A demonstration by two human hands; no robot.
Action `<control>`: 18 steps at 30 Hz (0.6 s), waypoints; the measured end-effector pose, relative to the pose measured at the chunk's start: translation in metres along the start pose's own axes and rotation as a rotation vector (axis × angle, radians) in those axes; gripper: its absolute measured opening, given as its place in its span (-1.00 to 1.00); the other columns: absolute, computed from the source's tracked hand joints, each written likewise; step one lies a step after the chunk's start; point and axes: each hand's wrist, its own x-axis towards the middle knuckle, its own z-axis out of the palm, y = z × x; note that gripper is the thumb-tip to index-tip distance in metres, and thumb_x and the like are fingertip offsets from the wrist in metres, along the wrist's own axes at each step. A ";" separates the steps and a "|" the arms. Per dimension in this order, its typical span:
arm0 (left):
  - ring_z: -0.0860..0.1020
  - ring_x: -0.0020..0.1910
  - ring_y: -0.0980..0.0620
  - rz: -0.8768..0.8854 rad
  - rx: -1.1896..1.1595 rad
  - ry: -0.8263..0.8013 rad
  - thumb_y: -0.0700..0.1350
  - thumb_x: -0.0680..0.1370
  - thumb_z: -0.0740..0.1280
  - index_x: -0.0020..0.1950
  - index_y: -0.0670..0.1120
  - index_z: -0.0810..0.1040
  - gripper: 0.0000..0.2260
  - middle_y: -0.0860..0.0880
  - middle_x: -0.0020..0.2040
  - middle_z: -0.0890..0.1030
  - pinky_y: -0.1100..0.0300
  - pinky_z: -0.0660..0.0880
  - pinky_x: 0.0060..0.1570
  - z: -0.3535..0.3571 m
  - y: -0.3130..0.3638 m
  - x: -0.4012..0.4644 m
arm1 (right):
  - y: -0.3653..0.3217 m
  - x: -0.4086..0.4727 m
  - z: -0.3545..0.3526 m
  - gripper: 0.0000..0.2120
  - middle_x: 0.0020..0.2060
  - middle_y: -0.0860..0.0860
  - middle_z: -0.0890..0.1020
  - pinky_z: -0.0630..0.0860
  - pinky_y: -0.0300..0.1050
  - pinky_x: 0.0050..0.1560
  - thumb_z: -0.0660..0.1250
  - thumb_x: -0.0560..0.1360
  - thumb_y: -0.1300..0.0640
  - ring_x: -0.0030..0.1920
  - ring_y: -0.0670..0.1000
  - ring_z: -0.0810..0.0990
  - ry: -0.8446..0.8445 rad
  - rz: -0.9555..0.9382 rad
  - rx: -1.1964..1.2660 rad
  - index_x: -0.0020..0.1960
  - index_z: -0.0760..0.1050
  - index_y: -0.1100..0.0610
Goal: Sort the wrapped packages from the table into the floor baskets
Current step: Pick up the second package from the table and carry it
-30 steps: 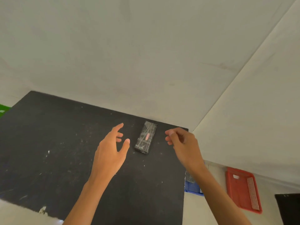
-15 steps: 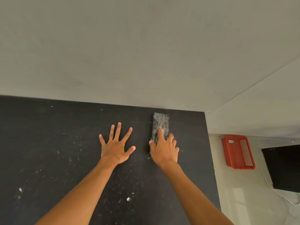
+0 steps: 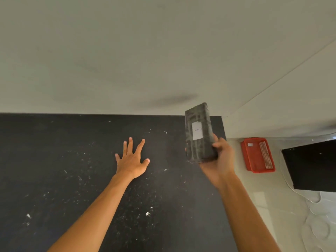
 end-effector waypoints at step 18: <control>0.65 -0.01 0.23 0.362 -0.613 0.361 0.03 0.67 0.23 0.22 0.15 0.64 -0.78 0.11 0.00 0.70 0.20 0.58 -0.05 0.000 0.289 -0.272 | -0.174 -0.268 -0.202 -0.81 0.15 0.06 0.82 0.70 0.07 0.09 0.40 0.65 -0.07 0.16 0.11 0.80 0.044 -0.421 -0.318 0.14 0.76 -0.09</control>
